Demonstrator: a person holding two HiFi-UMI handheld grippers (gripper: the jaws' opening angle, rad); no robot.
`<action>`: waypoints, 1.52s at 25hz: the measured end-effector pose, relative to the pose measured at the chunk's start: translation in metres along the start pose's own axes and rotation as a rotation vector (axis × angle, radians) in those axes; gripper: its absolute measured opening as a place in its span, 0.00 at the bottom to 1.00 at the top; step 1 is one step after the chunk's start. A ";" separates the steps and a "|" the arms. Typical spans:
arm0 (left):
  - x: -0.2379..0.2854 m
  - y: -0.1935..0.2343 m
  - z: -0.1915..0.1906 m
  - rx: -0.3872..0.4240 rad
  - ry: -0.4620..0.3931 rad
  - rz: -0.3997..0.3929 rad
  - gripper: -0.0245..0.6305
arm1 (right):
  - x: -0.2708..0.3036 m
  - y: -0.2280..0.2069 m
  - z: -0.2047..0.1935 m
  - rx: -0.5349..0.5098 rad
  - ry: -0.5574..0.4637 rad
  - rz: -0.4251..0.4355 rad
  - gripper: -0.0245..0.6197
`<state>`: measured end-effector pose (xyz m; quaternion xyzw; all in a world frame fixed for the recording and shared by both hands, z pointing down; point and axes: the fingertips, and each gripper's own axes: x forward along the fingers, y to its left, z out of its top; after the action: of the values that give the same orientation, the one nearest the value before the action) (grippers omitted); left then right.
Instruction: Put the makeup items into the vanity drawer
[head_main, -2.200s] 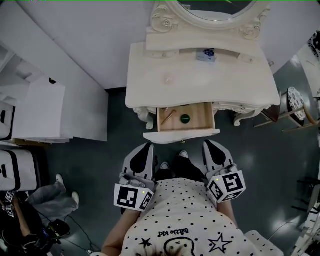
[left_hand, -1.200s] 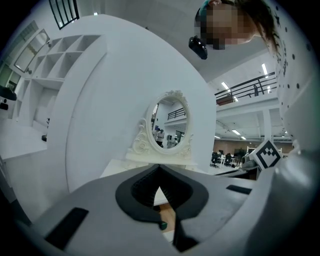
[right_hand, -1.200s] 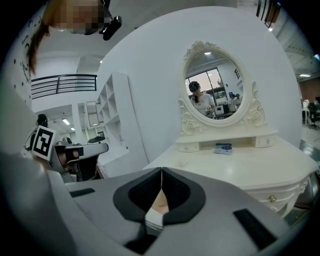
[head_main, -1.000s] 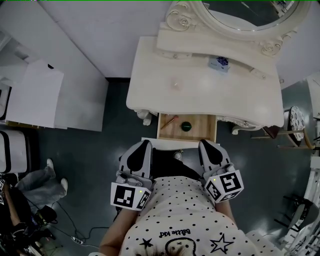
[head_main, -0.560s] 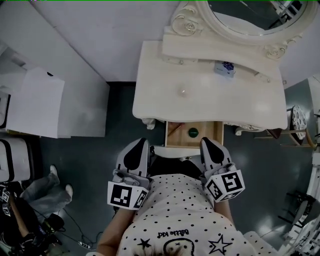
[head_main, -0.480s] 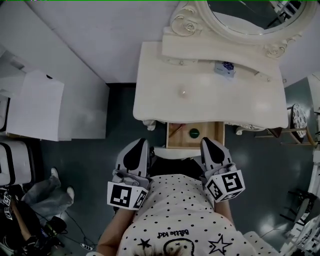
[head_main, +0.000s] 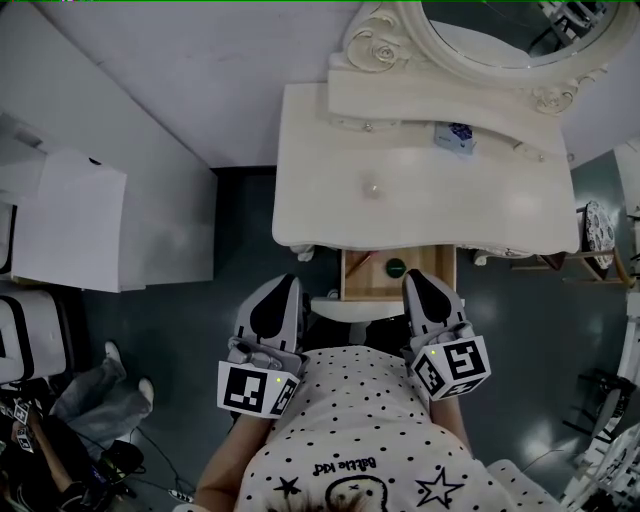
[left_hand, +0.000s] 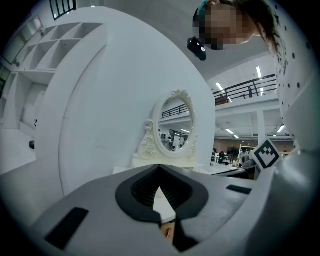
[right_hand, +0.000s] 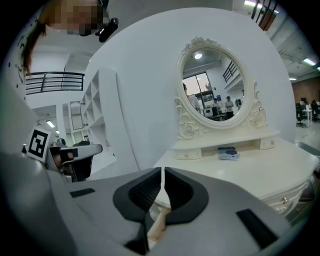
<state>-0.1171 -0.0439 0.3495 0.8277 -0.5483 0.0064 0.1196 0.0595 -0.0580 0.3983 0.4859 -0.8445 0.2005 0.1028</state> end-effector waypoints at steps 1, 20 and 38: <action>0.000 0.002 0.001 -0.006 -0.004 0.008 0.03 | 0.002 0.000 0.001 -0.001 0.001 -0.001 0.05; 0.004 0.010 0.002 -0.002 -0.014 0.043 0.03 | 0.088 -0.050 0.035 -0.153 0.011 -0.031 0.21; -0.005 0.037 -0.003 -0.031 0.019 0.135 0.03 | 0.241 -0.106 -0.056 -0.046 0.353 -0.092 0.35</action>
<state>-0.1529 -0.0527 0.3584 0.7867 -0.6018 0.0139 0.1370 0.0274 -0.2686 0.5621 0.4788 -0.7946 0.2583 0.2695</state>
